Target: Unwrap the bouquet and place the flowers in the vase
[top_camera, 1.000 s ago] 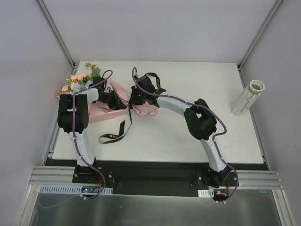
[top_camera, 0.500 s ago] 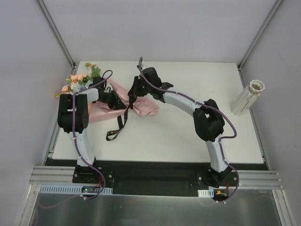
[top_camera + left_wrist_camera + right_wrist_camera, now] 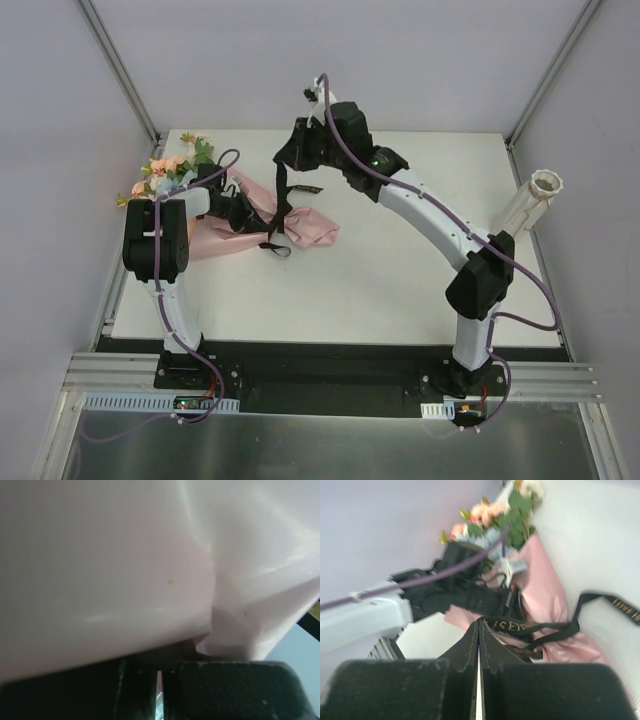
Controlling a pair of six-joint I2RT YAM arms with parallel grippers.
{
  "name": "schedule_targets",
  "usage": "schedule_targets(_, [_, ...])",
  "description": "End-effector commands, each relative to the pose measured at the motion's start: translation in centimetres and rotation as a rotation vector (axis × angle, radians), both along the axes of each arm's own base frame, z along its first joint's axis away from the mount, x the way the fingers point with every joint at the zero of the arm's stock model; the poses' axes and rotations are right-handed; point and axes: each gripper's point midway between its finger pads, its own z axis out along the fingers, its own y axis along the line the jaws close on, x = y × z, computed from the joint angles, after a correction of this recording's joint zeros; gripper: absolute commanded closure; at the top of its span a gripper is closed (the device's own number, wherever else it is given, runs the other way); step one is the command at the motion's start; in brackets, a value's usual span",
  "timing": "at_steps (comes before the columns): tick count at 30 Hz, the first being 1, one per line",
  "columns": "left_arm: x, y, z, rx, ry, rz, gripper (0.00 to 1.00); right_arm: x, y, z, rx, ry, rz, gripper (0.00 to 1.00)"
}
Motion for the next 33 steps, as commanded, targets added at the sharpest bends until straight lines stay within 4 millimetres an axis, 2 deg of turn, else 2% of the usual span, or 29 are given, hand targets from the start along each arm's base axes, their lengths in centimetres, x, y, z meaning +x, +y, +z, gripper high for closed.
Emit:
schedule_targets(1, [-0.5,0.3,-1.1,0.005,0.049,0.012,1.00,-2.0,-3.3,12.3,0.079,-0.231,-0.020,0.99])
schedule_targets(2, [-0.5,0.3,-1.2,0.006,0.051,0.010,1.00,-2.7,-4.2,14.4,0.091,-0.273,-0.024,0.99])
schedule_targets(4, [-0.5,0.3,-1.1,0.005,0.051,0.012,1.00,-3.4,-5.2,17.0,0.112,-0.322,-0.042,0.99])
schedule_targets(7, [-0.5,0.3,-1.1,0.007,0.047,0.011,1.00,-5.2,-7.7,22.0,0.168,-0.422,-0.070,0.99])
schedule_targets(11, [-0.5,0.3,-1.2,0.007,0.051,0.011,1.00,-8.5,-12.0,28.7,0.240,-0.567,-0.122,0.99])
schedule_targets(13, [-0.5,0.3,-1.2,0.005,0.052,0.012,1.00,-9.7,-13.8,30.8,0.256,-0.634,-0.142,0.99])
schedule_targets(14, [-0.5,0.3,-1.2,0.007,0.053,0.011,1.00,-11.1,-15.3,32.7,0.286,-0.678,-0.159,0.99])
schedule_targets(17, [-0.6,0.3,-1.3,0.009,0.054,0.012,1.00,-13.6,-18.6,35.6,0.325,-0.769,-0.207,0.99])
schedule_targets(19, [-0.5,0.3,-1.3,0.009,0.053,0.012,1.00,-15.0,-20.3,36.4,0.330,-0.816,-0.220,0.99])
schedule_targets(22, [-0.5,0.3,-1.3,0.011,0.050,0.011,1.00,-15.7,-22.8,36.7,0.317,-0.842,-0.295,0.99])
schedule_targets(23, [-0.5,0.3,-1.2,0.010,0.048,0.009,1.00,-15.0,-22.9,35.7,0.280,-0.837,-0.318,0.99])
schedule_targets(25, [-0.5,0.4,-1.3,0.013,0.050,0.010,1.00,-15.4,-24.1,35.3,0.261,-0.843,-0.346,0.99])
schedule_targets(27, [-0.5,0.4,-1.3,0.013,0.051,0.010,1.00,-15.1,-24.8,34.1,0.209,-0.841,-0.380,0.99])
schedule_targets(33, [-0.5,0.3,-1.4,0.011,0.053,0.011,1.00,-17.3,-29.7,35.1,0.159,-0.915,-0.495,0.99])
